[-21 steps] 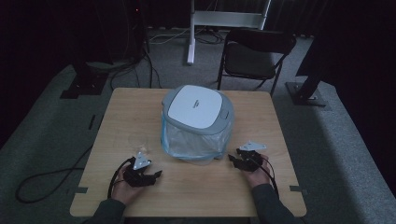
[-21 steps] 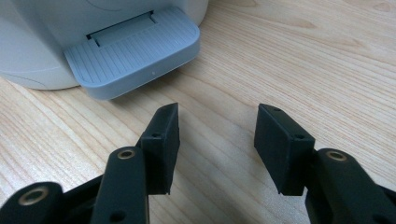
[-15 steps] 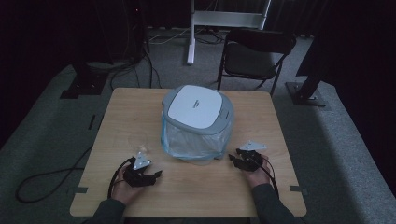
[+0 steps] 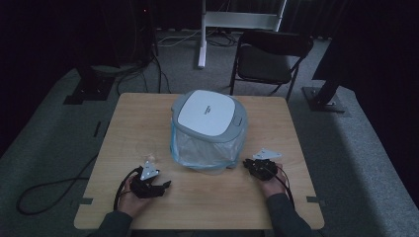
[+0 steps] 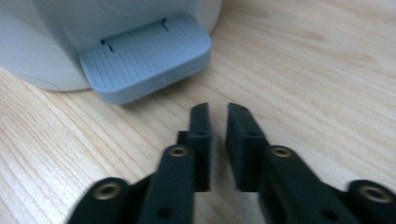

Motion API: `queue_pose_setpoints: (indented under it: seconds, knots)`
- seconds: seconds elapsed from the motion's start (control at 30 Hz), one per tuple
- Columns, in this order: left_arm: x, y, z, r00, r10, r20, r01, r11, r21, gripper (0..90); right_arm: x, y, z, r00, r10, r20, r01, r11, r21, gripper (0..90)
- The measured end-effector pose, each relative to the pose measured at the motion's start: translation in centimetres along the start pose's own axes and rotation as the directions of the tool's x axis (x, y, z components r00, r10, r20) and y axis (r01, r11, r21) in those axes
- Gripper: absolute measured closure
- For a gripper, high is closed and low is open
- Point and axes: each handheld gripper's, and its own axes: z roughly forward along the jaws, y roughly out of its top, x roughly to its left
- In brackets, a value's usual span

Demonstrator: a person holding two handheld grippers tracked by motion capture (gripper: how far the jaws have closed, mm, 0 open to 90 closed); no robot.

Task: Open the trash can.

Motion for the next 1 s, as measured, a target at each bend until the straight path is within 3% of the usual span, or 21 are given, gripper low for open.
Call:
queue_pose_setpoints:
  seconds: [0.1, 0.47, 0.67, 1.0]
  knots:
    - [0.0, 0.0, 0.0, 1.0, 0.001, 0.0, -0.001, 1.0, 0.0, 34.5, 0.1, 0.4, -0.3, 1.0, -0.009, -0.004, 0.009, 1.0, -0.028, 90.0]
    - [0.0, 0.0, 0.0, 1.0, 0.003, 0.003, -0.003, 1.0, 0.001, 33.0, 0.8, 1.4, -0.2, 0.998, -0.035, -0.052, 0.032, 0.998, -0.053, 90.0]
    - [0.0, 0.0, 0.0, 1.0, 0.004, 0.004, -0.004, 1.0, 0.002, 32.3, 0.8, 1.5, -0.2, 0.997, -0.024, -0.074, 0.018, 0.997, -0.078, 90.0]
    - [0.0, 0.0, 0.0, 1.0, 0.004, 0.006, -0.004, 1.0, 0.0, 32.1, 1.0, 2.2, 0.2, 0.9964, -0.029, -0.08, 0.021, 0.995, -0.097, 90.0]
